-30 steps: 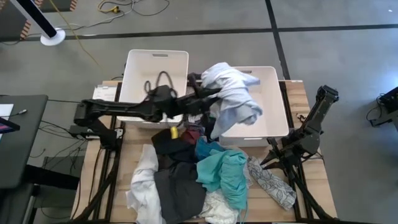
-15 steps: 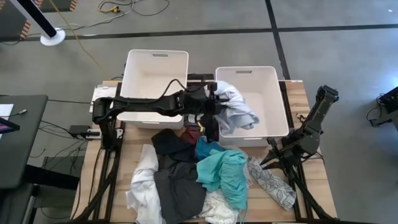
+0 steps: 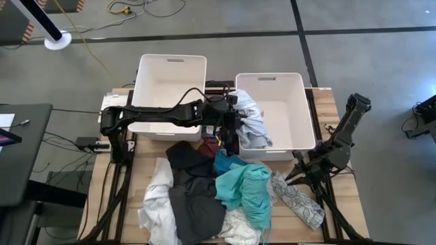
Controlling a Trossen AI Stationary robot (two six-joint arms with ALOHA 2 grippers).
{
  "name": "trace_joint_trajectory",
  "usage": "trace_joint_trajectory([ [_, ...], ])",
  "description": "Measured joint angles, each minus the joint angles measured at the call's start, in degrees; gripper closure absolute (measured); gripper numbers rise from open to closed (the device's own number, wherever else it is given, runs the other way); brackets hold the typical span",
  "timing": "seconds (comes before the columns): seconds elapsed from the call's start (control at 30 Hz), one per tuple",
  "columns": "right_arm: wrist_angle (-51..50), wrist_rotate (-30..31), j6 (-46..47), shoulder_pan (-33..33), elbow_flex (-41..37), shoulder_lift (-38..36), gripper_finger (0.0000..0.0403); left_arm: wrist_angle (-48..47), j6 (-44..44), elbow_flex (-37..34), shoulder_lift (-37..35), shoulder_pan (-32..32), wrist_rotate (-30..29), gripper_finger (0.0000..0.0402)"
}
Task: Sort clothes
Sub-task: Put the white-blue patterned shirt into the right white laundry bin
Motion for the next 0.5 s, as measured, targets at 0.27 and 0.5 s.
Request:
trace_joint_trajectory([
  [0.27, 0.0, 0.0, 0.0, 0.0, 0.0, 0.0, 0.03, -1.8, 0.9, 0.0, 0.0, -0.1, 0.6, 0.0325],
  [0.5, 0.0, 0.0, 0.0, 0.0, 0.0, 0.0, 0.03, -4.2, 2.7, 0.1, -0.1, -0.1, 0.6, 0.0277],
])
